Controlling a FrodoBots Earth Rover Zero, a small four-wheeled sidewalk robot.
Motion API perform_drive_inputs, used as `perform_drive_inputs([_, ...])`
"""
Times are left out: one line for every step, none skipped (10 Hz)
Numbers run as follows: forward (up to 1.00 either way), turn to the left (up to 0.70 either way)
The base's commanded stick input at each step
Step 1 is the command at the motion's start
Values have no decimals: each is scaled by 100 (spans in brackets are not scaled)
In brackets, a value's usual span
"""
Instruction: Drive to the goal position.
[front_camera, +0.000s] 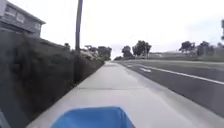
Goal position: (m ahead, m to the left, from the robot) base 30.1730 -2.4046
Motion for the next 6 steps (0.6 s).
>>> perform_drive_inputs([100,0])
perform_drive_inputs([100,0])
perform_drive_inputs([100,0])
perform_drive_inputs([100,0])
perform_drive_inputs([100,0])
perform_drive_inputs([100,0])
